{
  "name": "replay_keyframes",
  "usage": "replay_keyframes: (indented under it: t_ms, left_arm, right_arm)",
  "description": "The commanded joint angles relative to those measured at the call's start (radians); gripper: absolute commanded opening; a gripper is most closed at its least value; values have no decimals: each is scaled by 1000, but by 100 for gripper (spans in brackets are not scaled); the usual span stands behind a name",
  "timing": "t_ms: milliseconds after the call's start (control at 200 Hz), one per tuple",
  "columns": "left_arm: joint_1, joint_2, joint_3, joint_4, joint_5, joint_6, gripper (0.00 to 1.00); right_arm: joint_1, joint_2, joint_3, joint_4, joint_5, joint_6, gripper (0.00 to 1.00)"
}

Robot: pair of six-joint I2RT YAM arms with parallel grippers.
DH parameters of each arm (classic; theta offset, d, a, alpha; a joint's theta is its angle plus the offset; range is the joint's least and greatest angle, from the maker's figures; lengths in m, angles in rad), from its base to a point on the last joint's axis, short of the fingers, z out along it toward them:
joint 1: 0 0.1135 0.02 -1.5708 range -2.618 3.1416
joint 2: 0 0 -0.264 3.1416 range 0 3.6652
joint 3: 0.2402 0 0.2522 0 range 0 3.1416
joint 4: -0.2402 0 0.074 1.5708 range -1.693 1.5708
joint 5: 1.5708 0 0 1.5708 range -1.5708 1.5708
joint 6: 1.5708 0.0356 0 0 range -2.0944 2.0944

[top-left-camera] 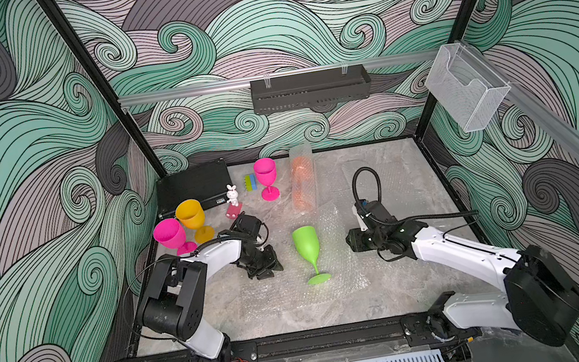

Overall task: Unpack wine glasses from bubble wrap
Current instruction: Unwrap the bubble wrap at the center of the board.

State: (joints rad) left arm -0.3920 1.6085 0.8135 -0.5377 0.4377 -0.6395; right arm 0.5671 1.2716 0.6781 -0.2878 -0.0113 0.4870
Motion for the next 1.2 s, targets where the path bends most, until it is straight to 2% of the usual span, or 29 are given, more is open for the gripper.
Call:
replay_keyframes:
  t_ms: [0, 165, 385, 485, 666, 741, 916, 1196]
  left_arm:
    - [2, 41, -23, -21, -89, 23, 38]
    - [12, 44, -47, -18, -93, 23, 38]
    - [33, 47, -80, -7, -87, 24, 38]
    - [36, 44, -85, -5, -86, 27, 38]
    - [37, 50, -96, 2, -81, 31, 38]
    - [37, 48, -96, -2, -80, 32, 38]
    - [36, 0, -71, -34, -74, 35, 38]
    - [35, -98, 24, -84, -1, 25, 39]
  right_arm:
    - [-30, 30, -12, 3, -14, -5, 49]
    - [-98, 58, -7, -4, -49, -1, 50]
    - [-199, 46, -9, 26, -177, 2, 52]
    - [-244, 43, -28, 71, -273, 23, 52]
    - [-332, 77, -80, 232, -538, 105, 51]
    - [-348, 92, -90, 273, -593, 134, 51]
    - [-354, 80, -78, 246, -585, 126, 50]
    - [-358, -27, -27, 70, -463, 36, 51]
